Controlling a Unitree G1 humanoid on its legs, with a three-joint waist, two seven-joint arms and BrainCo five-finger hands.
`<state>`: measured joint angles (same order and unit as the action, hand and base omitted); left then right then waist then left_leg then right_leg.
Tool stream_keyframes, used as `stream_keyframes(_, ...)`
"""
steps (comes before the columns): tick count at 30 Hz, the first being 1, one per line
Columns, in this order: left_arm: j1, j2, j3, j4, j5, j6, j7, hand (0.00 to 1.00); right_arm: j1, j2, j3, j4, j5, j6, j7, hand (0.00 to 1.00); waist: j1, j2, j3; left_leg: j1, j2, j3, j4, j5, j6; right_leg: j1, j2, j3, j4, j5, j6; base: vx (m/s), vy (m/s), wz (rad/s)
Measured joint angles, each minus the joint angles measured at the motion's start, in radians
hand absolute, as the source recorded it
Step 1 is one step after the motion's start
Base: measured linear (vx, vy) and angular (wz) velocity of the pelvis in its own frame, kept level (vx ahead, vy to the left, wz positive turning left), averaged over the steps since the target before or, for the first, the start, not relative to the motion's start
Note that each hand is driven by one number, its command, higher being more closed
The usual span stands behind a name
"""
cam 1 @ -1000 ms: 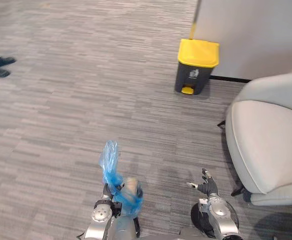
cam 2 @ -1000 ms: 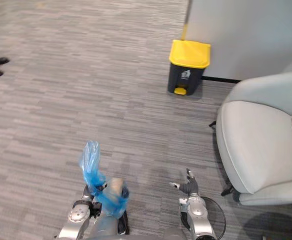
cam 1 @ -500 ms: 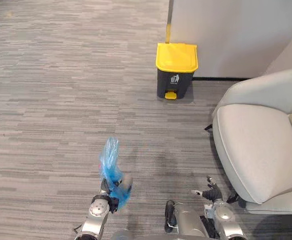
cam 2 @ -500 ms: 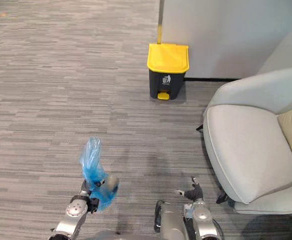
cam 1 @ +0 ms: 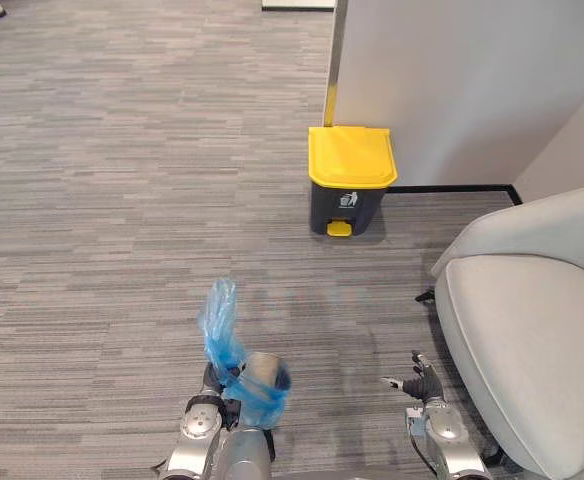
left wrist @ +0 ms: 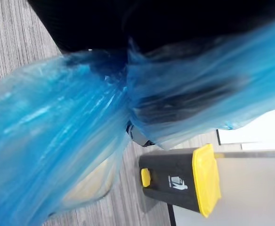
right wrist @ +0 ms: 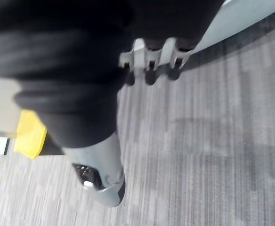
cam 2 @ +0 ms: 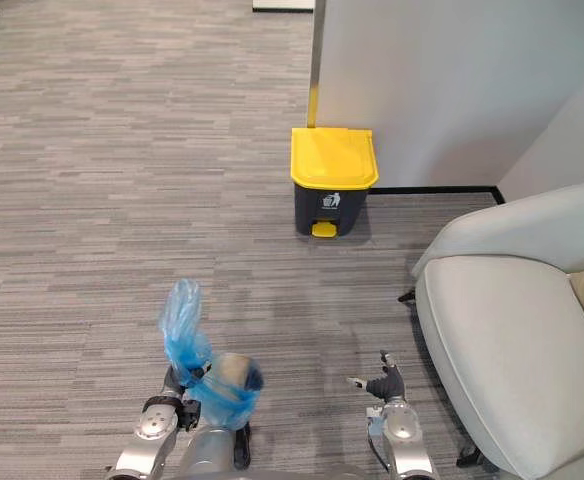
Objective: Gather rubbish on tea table into small bin, then transfer packed bag to large trash can.
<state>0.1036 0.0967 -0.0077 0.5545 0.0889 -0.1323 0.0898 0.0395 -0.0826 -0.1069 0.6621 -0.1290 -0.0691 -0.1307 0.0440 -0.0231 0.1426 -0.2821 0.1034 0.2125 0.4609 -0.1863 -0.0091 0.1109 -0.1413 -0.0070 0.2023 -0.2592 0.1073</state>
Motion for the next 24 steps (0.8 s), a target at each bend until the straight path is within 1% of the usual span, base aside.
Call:
stream_keyframes(1,0.008,-0.002,0.0,-0.003,0.0,0.0,0.0,1.0,-0.004,0.0,0.0,0.005,-0.001,0.0,0.0,0.0,0.007,0.004,0.0,0.02,-0.002,0.011,-0.006,-0.035,-0.001,-0.022,-0.001,0.014,0.083,-0.011,0.018,0.23,0.172,-0.34)
stream_keyframes(2,0.014,0.0,-0.004,-0.002,0.0,0.0,0.0,1.0,-0.007,0.002,0.0,0.007,-0.001,0.0,0.001,0.0,0.011,0.003,0.0,0.037,-0.004,0.016,-0.011,-0.051,-0.003,-0.063,-0.005,0.027,0.177,-0.019,0.038,0.21,0.131,-0.42)
stream_keyframes(3,0.025,0.018,-0.027,0.001,0.0,0.003,0.0,1.0,-0.01,0.01,0.001,0.014,-0.003,0.0,0.001,0.0,0.007,-0.012,-0.001,0.081,-0.019,0.035,-0.037,-0.069,0.007,-0.166,-0.032,0.04,0.409,-0.004,0.101,0.22,0.083,-0.18)
stream_keyframes(4,0.035,0.038,-0.05,0.001,0.0,0.007,0.0,1.0,0.004,0.016,0.003,0.022,-0.012,0.002,0.002,0.0,-0.007,-0.03,-0.002,0.132,-0.047,0.038,-0.069,-0.079,0.019,-0.255,-0.065,0.045,0.619,0.062,0.155,0.25,0.058,0.0)
stream_keyframes(5,0.035,0.042,-0.063,0.001,0.0,0.01,0.0,1.0,0.015,0.018,0.005,0.022,-0.016,0.003,0.002,0.0,-0.013,-0.033,-0.001,0.157,-0.052,0.038,-0.075,-0.084,0.028,-0.285,-0.071,0.044,0.696,0.079,0.149,0.37,0.028,0.13)
stream_keyframes(6,0.035,0.046,-0.071,0.0,0.0,0.011,0.001,1.0,0.033,0.024,0.006,0.02,-0.024,0.004,0.003,0.0,-0.023,-0.032,0.001,0.209,-0.051,0.034,-0.08,-0.112,0.028,-0.358,-0.067,0.029,0.814,0.041,0.082,0.33,-0.004,0.06)
stream_keyframes(7,0.035,0.049,-0.067,-0.002,0.0,0.012,0.003,1.0,0.036,0.027,0.006,0.019,-0.029,0.004,0.003,0.0,-0.026,-0.026,0.005,0.228,-0.05,0.033,-0.086,-0.12,0.026,-0.384,-0.064,0.01,0.836,0.028,0.059,0.4,-0.043,0.08)
stream_keyframes(8,0.031,0.053,-0.067,-0.006,0.0,0.012,0.004,1.0,0.036,0.032,0.005,0.015,-0.03,0.004,0.003,0.0,-0.033,-0.025,0.006,0.268,-0.044,0.032,-0.101,-0.135,0.02,-0.434,-0.06,-0.035,0.839,0.007,0.027,0.28,-0.068,0.09)
stream_keyframes(9,0.03,0.053,-0.067,-0.01,0.0,0.012,0.004,1.0,0.036,0.032,0.006,0.014,-0.031,0.004,0.003,0.0,-0.035,-0.023,0.007,0.285,-0.035,0.03,-0.105,-0.143,0.013,-0.461,-0.053,-0.059,0.824,-0.005,0.008,0.36,-0.123,0.13)
stream_keyframes(10,0.025,0.052,-0.069,-0.019,0.0,0.012,0.004,1.0,0.038,0.033,0.005,0.002,-0.03,0.004,0.003,0.0,-0.037,-0.019,0.009,0.313,-0.018,0.023,-0.114,-0.158,-0.004,-0.507,-0.04,-0.11,0.766,-0.021,-0.019,0.4,-0.17,0.21)
stream_keyframes(11,0.018,0.053,-0.065,-0.019,-0.001,0.012,0.003,1.0,0.038,0.032,0.006,-0.01,-0.03,0.003,0.003,0.0,-0.043,-0.018,0.01,0.334,0.001,0.008,-0.118,-0.168,-0.027,-0.54,-0.026,-0.158,0.659,-0.021,-0.027,0.41,-0.186,0.28)
stream_keyframes(12,0.015,0.055,-0.062,-0.016,-0.001,0.012,0.003,1.0,0.037,0.032,0.006,-0.01,-0.03,0.001,0.003,0.0,-0.046,-0.021,0.008,0.346,0.007,0.004,-0.125,-0.172,-0.035,-0.548,-0.015,-0.179,0.578,-0.013,-0.034,0.46,-0.22,0.31)
stream_keyframes(13,0.015,0.071,-0.06,-0.01,0.0,0.012,0.002,1.0,0.039,0.033,0.007,-0.008,-0.03,0.001,0.003,0.0,-0.051,-0.043,-0.005,0.375,0.0,-0.003,-0.144,-0.183,-0.064,-0.547,0.004,-0.198,0.37,0.097,-0.074,0.52,-0.211,0.2)
stream_keyframes(14,-0.004,0.053,-0.062,0.03,0.0,0.015,0.001,1.0,0.024,0.006,0.004,0.025,-0.031,0.001,0.001,0.0,-0.057,-0.006,-0.003,0.397,0.037,-0.029,-0.151,-0.192,-0.089,-0.513,0.036,-0.228,0.355,0.139,-0.146,0.53,-0.178,0.03)
stream_keyframes(15,-0.007,0.05,-0.062,0.035,0.0,0.015,-0.002,1.0,0.01,0.0,0.004,0.034,-0.031,0.004,0.001,0.0,-0.054,0.002,-0.003,0.39,0.043,-0.034,-0.159,-0.171,-0.102,-0.514,0.046,-0.232,0.353,0.134,-0.158,0.49,-0.147,-0.1)
stream_keyframes(16,-0.011,0.047,-0.059,0.037,0.0,0.015,-0.001,1.0,-0.003,-0.005,0.0,0.039,-0.031,0.004,0.001,0.0,-0.057,0.005,-0.001,0.399,0.039,-0.045,-0.183,-0.131,-0.105,-0.514,0.049,-0.23,0.356,0.115,-0.168,0.44,-0.14,-0.18)
stream_keyframes(17,-0.023,0.038,-0.06,0.044,0.0,0.015,-0.002,1.0,-0.008,-0.011,-0.003,0.039,-0.031,0.005,0.001,0.0,-0.061,0.011,0.0,0.43,0.038,-0.05,-0.213,-0.079,-0.114,-0.495,0.053,-0.233,0.356,0.094,-0.172,0.52,-0.2,0.01)
stream_keyframes(18,-0.029,0.024,-0.06,0.044,0.001,0.014,-0.004,1.0,-0.002,-0.011,-0.005,0.036,-0.03,0.005,0.001,0.0,-0.065,0.013,0.001,0.436,0.048,-0.066,-0.173,-0.045,-0.129,-0.448,0.059,-0.244,0.339,0.064,-0.167,0.44,-0.175,0.14)
stream_keyframes(19,-0.035,0.016,-0.059,0.043,0.001,0.012,-0.004,1.0,0.006,-0.01,-0.005,0.03,-0.03,0.005,0.002,0.0,-0.068,0.017,0.004,0.432,0.06,-0.081,-0.112,-0.038,-0.14,-0.412,0.071,-0.255,0.321,0.053,-0.167,0.47,-0.206,0.18)
stream_keyframes(20,-0.037,-0.012,-0.043,0.035,0.001,0.01,-0.005,1.0,0.034,-0.004,0.006,0.012,-0.03,0.004,0.003,0.0,-0.069,0.034,0.013,0.353,0.106,-0.114,0.147,0.019,-0.164,-0.311,0.103,-0.267,0.253,0.046,-0.171,0.37,-0.15,0.03)
stream_keyframes(21,-0.031,-0.02,-0.037,0.029,0.001,0.01,-0.005,1.0,0.035,0.002,0.01,0.001,-0.03,0.004,0.003,0.0,-0.066,0.036,0.014,0.305,0.123,-0.128,0.26,0.073,-0.172,-0.273,0.115,-0.265,0.225,0.044,-0.174,0.4,-0.116,-0.23)
stream_keyframes(22,-0.02,-0.03,-0.035,0.017,0.001,0.01,-0.01,1.0,0.041,0.01,0.014,-0.024,-0.029,0.002,0.002,0.0,-0.053,0.043,0.014,0.211,0.162,-0.128,0.46,0.078,-0.168,-0.222,0.137,-0.252,0.185,0.037,-0.184,0.23,-0.022,-0.33)
stream_keyframes(23,-0.012,-0.033,-0.032,0.007,0.001,0.01,-0.017,1.0,0.038,0.016,0.014,-0.025,-0.027,0.001,0.002,0.0,-0.051,0.044,0.014,0.164,0.173,-0.126,0.534,0.063,-0.143,-0.203,0.146,-0.242,0.168,0.034,-0.19,0.3,0.01,-0.52)
stream_keyframes(24,-0.007,-0.034,-0.029,-0.001,0.0,0.01,-0.023,1.0,0.035,0.027,0.013,-0.026,-0.018,0.001,0.002,0.0,-0.034,0.04,0.016,0.067,0.178,-0.111,0.599,0.027,-0.102,-0.162,0.153,-0.22,0.129,0.029,-0.193,0.24,0.027,-0.46)
